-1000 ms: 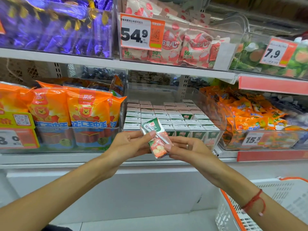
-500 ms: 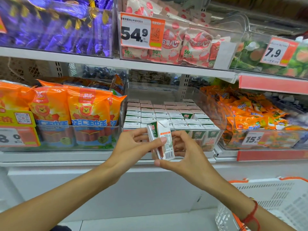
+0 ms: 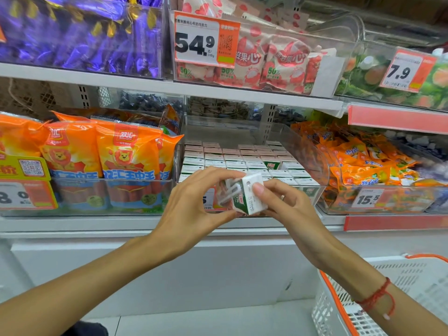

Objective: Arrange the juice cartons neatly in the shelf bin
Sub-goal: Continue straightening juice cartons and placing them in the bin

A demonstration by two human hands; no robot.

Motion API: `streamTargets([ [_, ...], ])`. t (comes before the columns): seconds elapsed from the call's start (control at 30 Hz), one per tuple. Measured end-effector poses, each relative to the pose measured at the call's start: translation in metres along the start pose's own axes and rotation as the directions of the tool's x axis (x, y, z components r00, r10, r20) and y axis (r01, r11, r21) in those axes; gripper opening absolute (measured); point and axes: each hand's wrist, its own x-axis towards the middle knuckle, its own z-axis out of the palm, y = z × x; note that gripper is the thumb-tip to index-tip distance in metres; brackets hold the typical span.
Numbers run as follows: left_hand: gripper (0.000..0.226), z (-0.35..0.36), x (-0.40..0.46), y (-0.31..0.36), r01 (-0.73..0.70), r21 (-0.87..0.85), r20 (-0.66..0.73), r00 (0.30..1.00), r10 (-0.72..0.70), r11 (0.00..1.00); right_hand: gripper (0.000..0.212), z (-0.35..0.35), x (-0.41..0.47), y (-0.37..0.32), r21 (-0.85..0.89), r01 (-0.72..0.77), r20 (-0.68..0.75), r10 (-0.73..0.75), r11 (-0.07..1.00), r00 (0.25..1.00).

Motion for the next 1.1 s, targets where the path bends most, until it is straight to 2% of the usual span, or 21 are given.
streamTargets([
  [0.17,0.054,0.002,0.002,-0.008,-0.088,0.062,-0.008,0.996,0.089,0.994,0.042,-0.006,0.0,0.001,0.055,0.007,0.046,-0.009,0.998,0.999],
  [0.27,0.055,0.002,0.002,-0.011,-0.079,0.05,0.02,0.997,0.078,0.996,0.043,-0.007,-0.002,0.002,-0.008,0.031,0.053,-0.031,0.999,0.998],
  [0.4,0.054,0.002,0.0,-0.016,0.061,-0.1,0.127,0.991,-0.048,0.993,0.036,-0.002,-0.002,0.005,-0.035,0.083,0.005,-0.083,0.996,0.997],
  [0.57,0.059,0.003,0.0,-0.018,0.278,-0.209,0.253,0.941,-0.223,0.937,0.031,0.001,-0.001,0.009,-0.082,0.124,0.0,-0.124,0.989,0.992],
  [0.7,0.064,0.003,0.002,-0.017,0.458,-0.363,0.266,0.886,-0.38,0.812,0.03,0.001,-0.001,0.007,-0.077,0.176,0.016,-0.175,0.981,0.984],
  [0.77,0.067,0.004,0.002,-0.016,0.544,-0.467,0.269,0.838,-0.474,0.697,0.039,0.004,-0.002,0.007,-0.108,0.203,0.079,-0.195,0.973,0.978],
  [0.9,0.059,0.005,0.004,-0.012,0.596,-0.639,0.326,0.783,-0.53,0.487,0.053,0.006,0.0,0.009,-0.167,0.231,0.137,-0.209,0.959,0.968],
  [1.1,0.053,0.003,0.008,-0.009,0.71,-0.663,0.436,0.623,-0.649,0.238,0.045,0.006,0.005,0.003,-0.112,0.185,0.123,-0.171,0.976,0.978],
])
